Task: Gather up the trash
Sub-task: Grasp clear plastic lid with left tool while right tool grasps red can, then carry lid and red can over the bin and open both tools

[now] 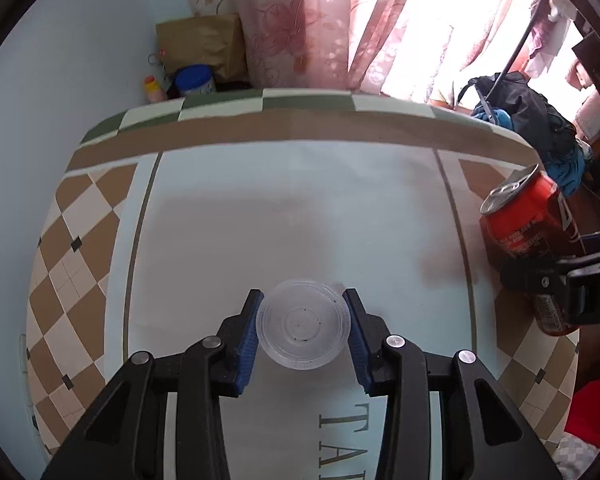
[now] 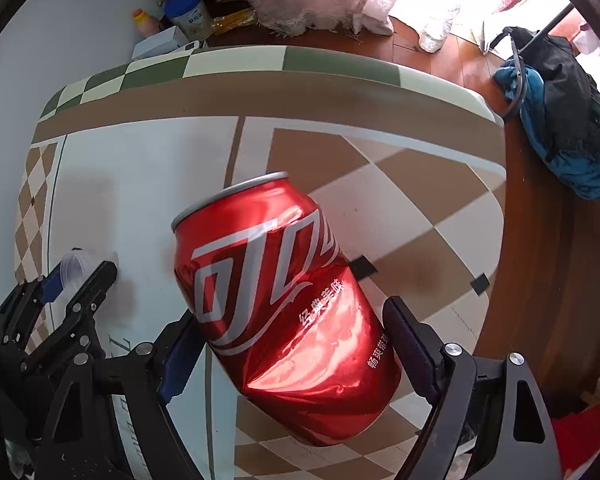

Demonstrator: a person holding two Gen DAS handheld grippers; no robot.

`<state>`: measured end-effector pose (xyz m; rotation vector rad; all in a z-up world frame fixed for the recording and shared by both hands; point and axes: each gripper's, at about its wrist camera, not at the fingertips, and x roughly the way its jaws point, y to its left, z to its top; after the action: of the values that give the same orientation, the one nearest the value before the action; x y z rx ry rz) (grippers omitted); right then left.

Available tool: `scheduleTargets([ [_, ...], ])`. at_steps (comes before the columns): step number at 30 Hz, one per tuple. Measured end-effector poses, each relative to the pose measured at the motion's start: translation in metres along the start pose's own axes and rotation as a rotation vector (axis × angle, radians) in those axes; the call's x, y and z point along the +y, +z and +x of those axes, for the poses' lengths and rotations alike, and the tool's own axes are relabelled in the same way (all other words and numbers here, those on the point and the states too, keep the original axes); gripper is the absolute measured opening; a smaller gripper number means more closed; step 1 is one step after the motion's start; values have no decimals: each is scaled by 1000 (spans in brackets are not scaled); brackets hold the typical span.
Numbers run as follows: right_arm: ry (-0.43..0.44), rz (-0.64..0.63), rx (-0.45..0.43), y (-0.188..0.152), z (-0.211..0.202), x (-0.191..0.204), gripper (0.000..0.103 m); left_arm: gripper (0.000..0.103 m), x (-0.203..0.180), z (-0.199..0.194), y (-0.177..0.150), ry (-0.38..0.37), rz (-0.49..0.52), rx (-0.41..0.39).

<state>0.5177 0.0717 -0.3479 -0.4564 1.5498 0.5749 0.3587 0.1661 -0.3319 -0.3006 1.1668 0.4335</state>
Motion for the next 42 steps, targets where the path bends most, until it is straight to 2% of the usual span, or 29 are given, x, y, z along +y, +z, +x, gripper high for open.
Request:
scheduleTargets([
  [4,36,32,-25,-16,-7,-5,84,36,1,-14,-2,37,8,-40],
  [7,80,58,-66,-31,-14,-8,77,36,5,-32,-8,71,7,-80],
  [8,101,70,-76,-35,-15,-8,72,36,4,-40,-11,87,11,-98],
  [9,110,71,-83,-40,-15,-8,51,36,4,-45,-12,95,13,-108],
  [18,159,118,-148,-77,-32,-12,48,36,-5,-80,-29,121,24,-142],
  [22,231,166,-223,-90,-57,-25,48,36,-14,-105,-36,121,26,-173],
  [27,299,207,-329,-123,-90,-36,47,36,-29,-140,-42,117,35,-226],
  [35,375,280,-487,-196,-153,-78,47,36,-83,-202,-57,39,95,-311],
  [38,368,320,-548,-234,-178,-110,47,36,-117,-223,-65,-20,131,-334],
  [42,348,388,-583,-288,-198,-163,47,36,-173,-240,-80,-114,193,-343],
])
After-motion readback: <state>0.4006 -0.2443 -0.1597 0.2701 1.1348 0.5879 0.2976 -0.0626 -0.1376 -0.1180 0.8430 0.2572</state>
